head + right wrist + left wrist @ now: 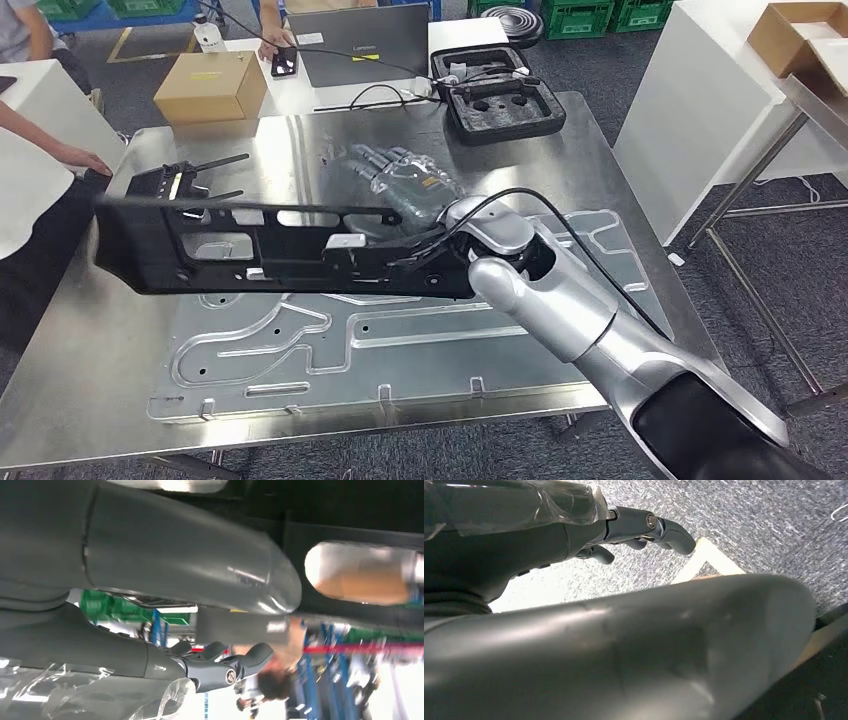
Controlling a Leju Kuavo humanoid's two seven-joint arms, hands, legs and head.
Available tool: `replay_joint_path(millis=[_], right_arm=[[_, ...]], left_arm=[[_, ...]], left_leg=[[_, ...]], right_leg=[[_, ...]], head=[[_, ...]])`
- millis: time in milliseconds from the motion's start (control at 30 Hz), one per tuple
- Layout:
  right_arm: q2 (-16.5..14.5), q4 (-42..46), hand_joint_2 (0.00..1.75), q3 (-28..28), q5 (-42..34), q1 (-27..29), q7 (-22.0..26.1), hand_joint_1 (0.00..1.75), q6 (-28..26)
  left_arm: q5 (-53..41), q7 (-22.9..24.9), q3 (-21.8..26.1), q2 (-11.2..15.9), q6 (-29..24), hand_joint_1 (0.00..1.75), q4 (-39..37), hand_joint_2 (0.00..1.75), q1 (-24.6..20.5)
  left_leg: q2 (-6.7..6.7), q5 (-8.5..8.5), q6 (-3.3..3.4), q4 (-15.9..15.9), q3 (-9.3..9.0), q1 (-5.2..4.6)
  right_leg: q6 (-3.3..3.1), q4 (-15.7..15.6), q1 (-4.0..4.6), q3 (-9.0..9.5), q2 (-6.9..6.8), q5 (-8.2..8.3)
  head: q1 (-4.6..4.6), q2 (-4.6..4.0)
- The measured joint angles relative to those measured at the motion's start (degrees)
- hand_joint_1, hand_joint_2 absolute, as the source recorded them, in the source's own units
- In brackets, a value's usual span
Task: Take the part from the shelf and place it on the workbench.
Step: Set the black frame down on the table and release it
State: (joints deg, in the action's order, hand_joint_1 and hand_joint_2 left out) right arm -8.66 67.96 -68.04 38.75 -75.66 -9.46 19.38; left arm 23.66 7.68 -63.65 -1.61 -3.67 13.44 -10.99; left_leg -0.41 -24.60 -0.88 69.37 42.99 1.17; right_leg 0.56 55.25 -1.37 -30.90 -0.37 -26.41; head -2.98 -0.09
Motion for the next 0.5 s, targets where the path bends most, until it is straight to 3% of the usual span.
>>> replay_joint_path(millis=[67, 133, 200, 267, 333, 400, 433, 467, 500], right_arm=[[-1.4, -1.5, 0.0, -2.3, 2.3, -1.2, 0.7, 0.0, 1.1], [-3.0, -3.0, 0.0, -4.5, 6.0, -2.7, 1.6, 0.0, 1.5], [-4.3, -4.4, 0.0, -6.8, 10.7, -3.7, 3.0, 0.0, 2.1], [-5.1, -5.8, 0.0, -8.4, 15.0, -4.0, 4.6, 0.0, 3.1], [-5.5, -7.1, 0.0, -9.7, 18.0, -4.0, 5.8, 0.0, 4.3], [-5.6, -8.7, 0.0, -10.9, 19.7, -3.5, 6.5, 0.0, 4.7], [-5.6, -9.4, 0.0, -11.5, 19.9, -3.2, 6.6, 0.0, 4.6], [-5.6, -10.1, 0.0, -11.9, 19.9, -2.9, 6.6, 0.0, 4.1], [-5.6, -10.5, 0.0, -12.2, 19.7, -2.7, 6.3, 0.0, 3.5]], left_arm=[[-0.1, 0.0, 0.0, 0.0, 0.0, 0.0, 0.0, 0.0, 0.0], [-0.3, -0.1, 0.0, 0.0, 0.0, 0.0, 0.0, 0.0, 0.0], [-0.3, -0.1, 0.0, 0.0, 0.0, 0.0, 0.0, 0.0, 0.0], [-0.4, -0.2, 0.0, 0.0, 0.0, 0.0, 0.0, 0.0, 0.0], [-0.4, -0.5, 0.0, 0.0, 0.0, 0.0, 0.0, 0.0, -0.1], [-0.4, -0.7, 0.0, -0.2, 0.0, 0.0, 0.0, 0.0, 0.0], [-0.4, -0.7, 0.0, -0.3, 0.0, 0.0, 0.0, 0.0, 0.1], [-0.4, -0.7, 0.0, -0.3, 0.0, 0.0, 0.0, 0.0, 0.2], [-0.4, -0.7, 0.0, -0.4, 0.0, 0.0, 0.0, 0.0, 0.2]], left_leg=[[-0.02, 3.42, -0.07, -8.0, -4.0, 0.14], [-0.21, 4.28, 0.35, -13.0, -6.55, -0.21], [-0.34, 3.71, 1.09, -13.9, -6.97, -0.61], [-0.37, 3.49, 2.07, -14.2, -7.08, -0.46], [-0.42, 3.44, 3.06, -14.5, -7.31, -0.3], [-0.45, 3.34, 3.56, -14.5, -7.61, -0.5], [-0.47, 3.29, 3.64, -14.5, -7.79, -0.62], [-0.51, 3.26, 3.7, -14.5, -7.92, -0.75], [-0.55, 3.25, 3.72, -14.5, -8.03, -0.87]], right_leg=[[0.51, 0.0, -0.07, 0.04, 0.06, -0.3], [1.16, -0.1, -0.01, -0.13, 0.13, -0.35], [1.65, -0.2, 0.03, -0.26, 0.18, -0.21], [2.11, 0.8, -0.07, -0.67, 0.17, -1.1], [2.43, 6.1, -0.12, -3.05, 0.18, -4.21], [2.5, 14.4, -0.01, -6.86, 0.22, -7.62], [2.44, 17.1, 0.05, -8.25, 0.24, -8.13], [2.24, 17.7, 0.1, -8.76, 0.26, -7.4], [1.92, 15.9, 0.17, -8.26, 0.27, -5.61]], head=[[-0.01, 0.0], [0.01, 0.0], [0.03, 0.0], [0.04, 0.0], [0.05, 0.0], [0.05, 0.0], [0.05, 0.0], [0.05, 0.0], [0.06, 0.0]])
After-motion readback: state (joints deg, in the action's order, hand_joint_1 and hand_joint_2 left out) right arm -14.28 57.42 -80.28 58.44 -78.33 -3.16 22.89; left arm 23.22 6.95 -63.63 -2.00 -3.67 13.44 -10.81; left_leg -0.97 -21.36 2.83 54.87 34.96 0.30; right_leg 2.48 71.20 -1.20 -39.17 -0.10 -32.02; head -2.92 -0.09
